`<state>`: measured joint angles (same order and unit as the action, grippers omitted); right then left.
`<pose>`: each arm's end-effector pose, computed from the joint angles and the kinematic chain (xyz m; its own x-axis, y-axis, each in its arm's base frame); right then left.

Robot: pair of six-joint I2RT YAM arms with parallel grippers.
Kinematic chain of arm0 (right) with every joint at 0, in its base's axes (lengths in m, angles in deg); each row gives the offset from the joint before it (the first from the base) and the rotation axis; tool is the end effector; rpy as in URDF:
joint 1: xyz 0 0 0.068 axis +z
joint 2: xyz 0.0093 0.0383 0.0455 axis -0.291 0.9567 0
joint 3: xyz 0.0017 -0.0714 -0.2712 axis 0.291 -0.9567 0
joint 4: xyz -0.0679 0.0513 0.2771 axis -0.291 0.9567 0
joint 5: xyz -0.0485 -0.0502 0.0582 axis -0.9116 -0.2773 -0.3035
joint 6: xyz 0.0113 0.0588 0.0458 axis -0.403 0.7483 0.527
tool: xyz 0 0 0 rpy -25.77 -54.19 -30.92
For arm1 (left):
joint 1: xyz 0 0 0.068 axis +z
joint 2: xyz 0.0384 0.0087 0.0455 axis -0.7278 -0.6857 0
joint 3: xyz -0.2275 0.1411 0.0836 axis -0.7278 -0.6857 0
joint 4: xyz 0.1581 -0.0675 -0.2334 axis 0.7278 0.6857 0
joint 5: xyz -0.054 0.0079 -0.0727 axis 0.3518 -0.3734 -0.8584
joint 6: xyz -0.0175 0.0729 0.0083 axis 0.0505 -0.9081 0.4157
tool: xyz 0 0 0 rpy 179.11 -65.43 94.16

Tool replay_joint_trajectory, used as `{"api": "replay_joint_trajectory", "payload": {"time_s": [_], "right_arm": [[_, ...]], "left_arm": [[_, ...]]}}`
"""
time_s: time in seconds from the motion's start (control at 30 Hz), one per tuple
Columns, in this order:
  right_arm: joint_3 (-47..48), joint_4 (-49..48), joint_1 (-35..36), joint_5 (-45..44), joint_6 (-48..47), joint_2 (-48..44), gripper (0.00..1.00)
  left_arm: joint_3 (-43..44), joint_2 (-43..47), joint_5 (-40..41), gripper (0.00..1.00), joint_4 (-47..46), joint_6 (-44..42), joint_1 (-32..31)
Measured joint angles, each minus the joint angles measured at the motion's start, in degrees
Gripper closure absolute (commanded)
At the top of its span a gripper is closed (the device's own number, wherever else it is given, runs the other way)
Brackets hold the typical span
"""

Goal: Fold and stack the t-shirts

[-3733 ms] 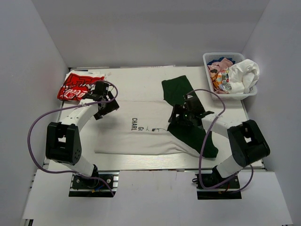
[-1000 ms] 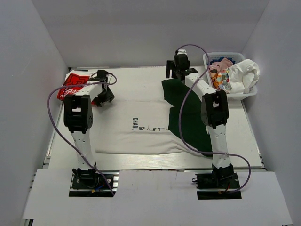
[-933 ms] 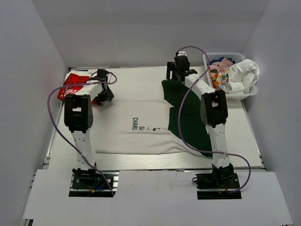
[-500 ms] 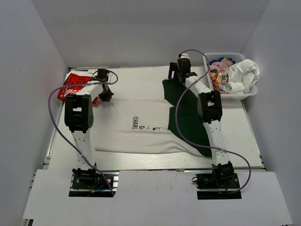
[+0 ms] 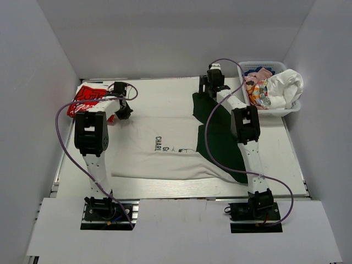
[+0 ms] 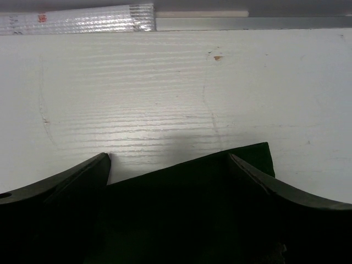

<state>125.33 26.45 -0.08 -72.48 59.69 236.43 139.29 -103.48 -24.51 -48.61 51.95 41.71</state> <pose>0.6274 0.1716 0.1271 -0.4790 -0.0047 -0.8778 0.0184 0.9997 -0.0154 0.4834 -0.0297 0.1251 -0.7558 -0.4707 -0.4552 -0.4900 0.8677 -0.0837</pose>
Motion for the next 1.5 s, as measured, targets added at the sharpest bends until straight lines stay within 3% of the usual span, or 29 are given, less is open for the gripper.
{"api": "replay_joint_trajectory", "payload": {"time_s": [0.07,0.13,0.17,0.23,0.3,0.37,0.4,0.77,1.07,1.27,1.5], "right_arm": [[0.2,0.9,0.0,-0.4,-0.9,0.0,0.12],[0.2,1.0,0.0,-0.3,-1.9,0.0,0.24],[0.2,1.1,0.0,0.8,-2.9,0.0,0.39],[0.1,1.5,0.3,2.1,-3.9,-0.2,0.56],[-0.4,2.3,0.6,3.6,-5.1,-0.7,0.67],[-1.2,3.5,1.0,4.9,-6.0,-1.6,0.84],[-1.8,3.8,1.3,5.4,-6.3,-2.1,0.99],[-13.9,3.4,3.1,9.3,-4.2,-12.0,1.00],[-55.0,-7.3,3.1,7.2,-1.0,-49.0,1.00],[-69.1,-7.9,3.9,5.7,1.2,-67.4,1.00],[-81.2,0.7,6.5,3.4,5.0,-85.4,1.00]], "left_arm": [[-0.2,0.1,0.0,1.00,0.0,0.0,0.0],[-0.3,0.2,0.0,1.00,-0.2,0.0,0.0],[-0.3,0.2,0.0,1.00,-0.2,0.0,0.0],[-0.3,0.2,0.0,1.00,-0.2,0.0,0.0],[-0.3,0.2,0.0,1.00,-0.2,0.0,0.0],[-0.3,0.2,0.0,1.00,-0.2,0.0,0.0],[-0.2,0.2,0.0,1.00,-0.2,0.0,0.0],[0.4,0.3,0.1,1.00,2.0,-0.1,0.0],[-10.7,11.3,-0.3,1.00,1.5,-1.9,-0.9],[-16.4,18.9,-1.1,1.00,-0.3,-3.7,-2.0],[-24.2,26.7,-1.2,1.00,-1.9,-6.9,-3.0]]}}
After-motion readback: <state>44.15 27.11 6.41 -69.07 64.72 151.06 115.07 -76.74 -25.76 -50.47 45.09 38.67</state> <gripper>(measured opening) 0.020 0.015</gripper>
